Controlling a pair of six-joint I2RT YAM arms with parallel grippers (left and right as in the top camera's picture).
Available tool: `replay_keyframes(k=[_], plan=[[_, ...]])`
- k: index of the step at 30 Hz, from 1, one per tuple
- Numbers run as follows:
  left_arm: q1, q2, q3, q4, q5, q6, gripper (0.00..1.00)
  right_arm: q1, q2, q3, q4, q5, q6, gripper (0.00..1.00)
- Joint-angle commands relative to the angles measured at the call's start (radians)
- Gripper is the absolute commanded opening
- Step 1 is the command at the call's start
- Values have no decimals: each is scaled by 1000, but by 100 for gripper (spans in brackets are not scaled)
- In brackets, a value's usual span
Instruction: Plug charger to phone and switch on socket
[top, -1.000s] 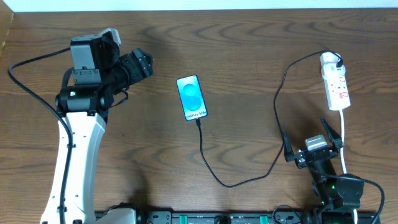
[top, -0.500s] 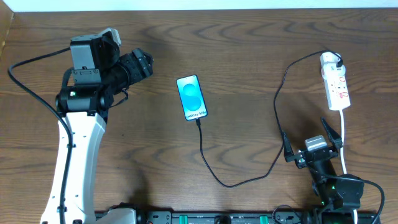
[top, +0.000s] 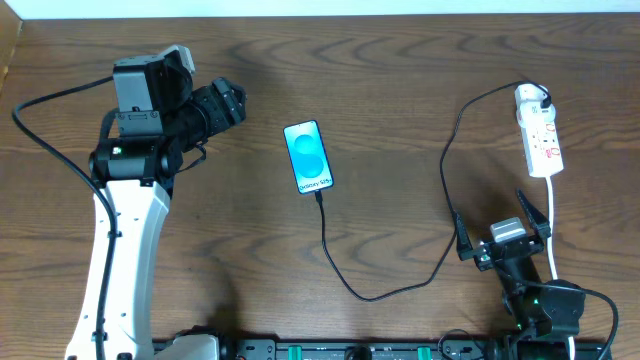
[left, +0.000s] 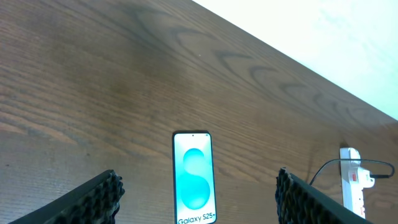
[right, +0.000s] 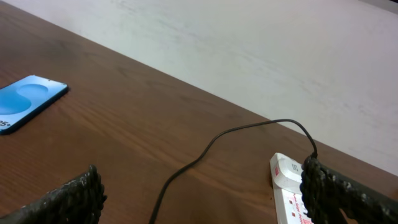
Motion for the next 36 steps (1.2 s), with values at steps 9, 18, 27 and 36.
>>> replay_keyframes(k=[9, 18, 27, 36], plan=[[5, -1, -3, 0, -10, 10, 80, 8, -6, -1, -5, -2, 7, 99], [4, -162, -57, -18, -137, 29, 80, 8, -6, -1, -5, -2, 7, 99], [4, -524, -364, 143, -298, 179, 80, 8, -6, -1, -5, -2, 7, 99], [4, -894, -816, 539, -297, 272, 80, 8, -6, -1, -5, -2, 7, 99]])
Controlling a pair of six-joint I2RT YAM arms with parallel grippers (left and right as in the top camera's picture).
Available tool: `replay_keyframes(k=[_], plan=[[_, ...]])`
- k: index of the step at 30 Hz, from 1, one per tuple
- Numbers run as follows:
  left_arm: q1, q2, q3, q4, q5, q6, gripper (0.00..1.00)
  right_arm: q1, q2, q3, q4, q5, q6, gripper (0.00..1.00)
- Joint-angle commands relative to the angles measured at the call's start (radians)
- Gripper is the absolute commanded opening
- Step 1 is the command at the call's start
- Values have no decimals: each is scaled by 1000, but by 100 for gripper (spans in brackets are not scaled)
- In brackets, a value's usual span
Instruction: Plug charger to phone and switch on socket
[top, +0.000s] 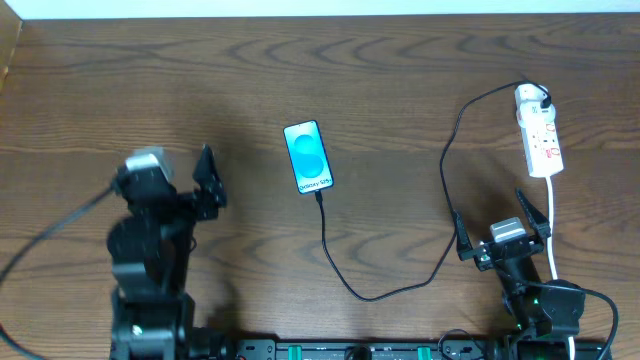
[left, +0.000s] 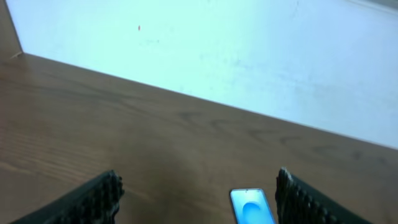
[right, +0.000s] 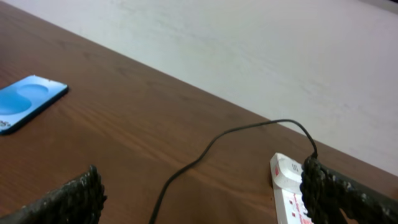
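Note:
The phone (top: 308, 157) lies face up mid-table with its screen lit blue. A black cable (top: 345, 280) is plugged into its near end and loops right and up to the plug in the white socket strip (top: 538, 143) at far right. My left gripper (top: 212, 180) hangs open at the front left, well short of the phone (left: 252, 208), which shows small between its fingers. At the front right my right gripper (top: 500, 225) is open and empty, below the strip (right: 289, 186), with the cable (right: 205, 152) in front of it.
The wooden table (top: 400, 60) ends at a white wall along the far side (left: 249, 56). A white lead (top: 553, 230) runs from the strip toward the front edge, past the right gripper.
My left arm has drawn back from beside the phone's upper left to the front left of the table, so the phone looks smaller and farther off. The right arm, phone and cable are unchanged.

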Motion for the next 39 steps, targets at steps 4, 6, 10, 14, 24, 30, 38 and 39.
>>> replay_keyframes(k=[4, 6, 10, 14, 24, 30, 38, 39], plan=[[4, -207, -239, 158, -16, 131, 80, 8, -6, -1, -5, -2, 7, 99], [4, -263, -293, 169, -17, 147, 80, 8, -6, -1, -5, -2, 7, 99], [4, -351, -375, 169, -17, 151, 80, 8, -6, -1, -5, -2, 7, 99], [4, -428, -445, 169, -20, 150, 80, 8, -6, -1, -5, -2, 7, 99], [4, -555, -544, 152, -61, 191, 80, 8, -6, -1, -5, -2, 7, 99], [3, -555, -551, 42, -61, 191, 80, 8, -6, -1, -5, -2, 7, 99], [3, -555, -551, 21, -61, 190, 80, 8, -6, -1, -5, -2, 7, 99], [3, -555, -551, 21, -61, 190, 80, 8, -6, -1, -5, -2, 7, 99]])
